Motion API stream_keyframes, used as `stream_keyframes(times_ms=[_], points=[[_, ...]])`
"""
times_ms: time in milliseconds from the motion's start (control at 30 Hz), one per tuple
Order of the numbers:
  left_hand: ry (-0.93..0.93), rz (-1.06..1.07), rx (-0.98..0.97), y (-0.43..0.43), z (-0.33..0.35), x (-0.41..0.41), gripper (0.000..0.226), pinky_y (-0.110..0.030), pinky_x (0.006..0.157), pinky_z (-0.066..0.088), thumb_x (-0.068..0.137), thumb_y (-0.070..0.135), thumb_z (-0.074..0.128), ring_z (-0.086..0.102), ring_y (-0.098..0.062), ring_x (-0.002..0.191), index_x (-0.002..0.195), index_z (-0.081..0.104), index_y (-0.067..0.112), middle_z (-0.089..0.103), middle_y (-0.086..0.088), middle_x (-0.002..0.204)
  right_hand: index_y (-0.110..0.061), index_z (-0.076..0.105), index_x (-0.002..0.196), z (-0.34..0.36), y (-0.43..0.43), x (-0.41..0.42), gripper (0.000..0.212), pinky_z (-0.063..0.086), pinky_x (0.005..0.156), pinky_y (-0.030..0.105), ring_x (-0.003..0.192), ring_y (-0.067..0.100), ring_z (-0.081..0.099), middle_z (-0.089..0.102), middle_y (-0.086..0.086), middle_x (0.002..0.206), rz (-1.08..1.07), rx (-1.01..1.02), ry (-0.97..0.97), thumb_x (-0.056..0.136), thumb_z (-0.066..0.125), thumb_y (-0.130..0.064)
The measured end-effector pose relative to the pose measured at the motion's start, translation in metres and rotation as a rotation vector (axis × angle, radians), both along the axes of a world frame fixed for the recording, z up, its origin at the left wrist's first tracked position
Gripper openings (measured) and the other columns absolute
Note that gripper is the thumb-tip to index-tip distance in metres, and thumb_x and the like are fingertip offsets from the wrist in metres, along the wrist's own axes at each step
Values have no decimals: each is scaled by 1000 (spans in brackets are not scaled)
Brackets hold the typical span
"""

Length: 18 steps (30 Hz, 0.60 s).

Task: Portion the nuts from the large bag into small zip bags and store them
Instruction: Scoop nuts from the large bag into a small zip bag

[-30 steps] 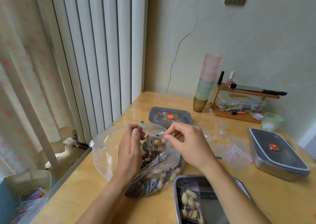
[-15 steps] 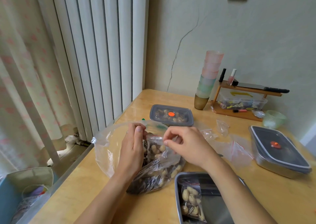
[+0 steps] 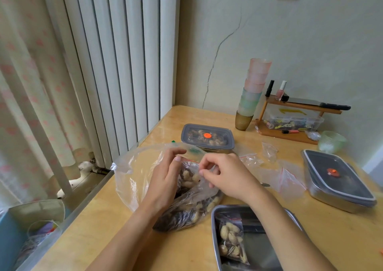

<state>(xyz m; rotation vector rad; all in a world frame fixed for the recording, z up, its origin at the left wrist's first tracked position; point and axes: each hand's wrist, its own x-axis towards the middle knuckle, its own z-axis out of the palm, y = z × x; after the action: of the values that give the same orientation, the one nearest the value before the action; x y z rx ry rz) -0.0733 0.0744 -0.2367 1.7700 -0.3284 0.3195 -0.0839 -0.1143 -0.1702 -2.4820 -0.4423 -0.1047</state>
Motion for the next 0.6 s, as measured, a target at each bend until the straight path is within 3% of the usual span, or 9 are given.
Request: stream_keyframes(times_ms=[67,200,300,400,500,600], points=[[36,-31,-58,-1,2,-1,24,-24,79,53,103,41,51,68,-10,93,124,59,33,71,11,101,-25,68,87,4,-1,0,13,55,65,23,60,6,70,71,-7,76,-5,89,-43,96,68,-17],[126,-154,-205,-2,4,1,25,-32,73,54,96,19,73,70,-20,88,120,65,23,73,-8,103,-24,67,86,4,-2,-1,13,53,63,23,59,7,70,69,-8,70,-7,181,-89,96,68,-16],[145,-224,-333,-2,9,1,19,-34,73,56,95,13,72,67,-24,82,113,70,6,73,-21,96,-25,68,89,3,-1,1,13,56,64,28,58,9,70,69,-6,74,-3,225,-121,97,68,-15],[159,-219,-450,-1,11,1,15,-27,68,56,94,5,70,64,-20,76,106,71,-5,69,-18,86,-23,68,96,2,0,2,9,57,63,32,56,14,68,70,-5,82,-2,309,-131,97,68,-14],[182,-223,-483,-2,11,2,16,-27,64,55,94,4,68,62,-20,72,104,67,-8,67,-16,82,-22,66,104,1,1,2,12,55,60,28,55,16,66,72,-5,85,1,374,-115,97,69,-14],[203,-228,-515,-2,10,2,10,-28,65,55,93,8,70,62,-21,72,98,68,-1,67,-15,82,-24,63,109,1,2,2,15,57,64,35,57,15,67,73,-7,88,-10,381,-101,97,69,-17]])
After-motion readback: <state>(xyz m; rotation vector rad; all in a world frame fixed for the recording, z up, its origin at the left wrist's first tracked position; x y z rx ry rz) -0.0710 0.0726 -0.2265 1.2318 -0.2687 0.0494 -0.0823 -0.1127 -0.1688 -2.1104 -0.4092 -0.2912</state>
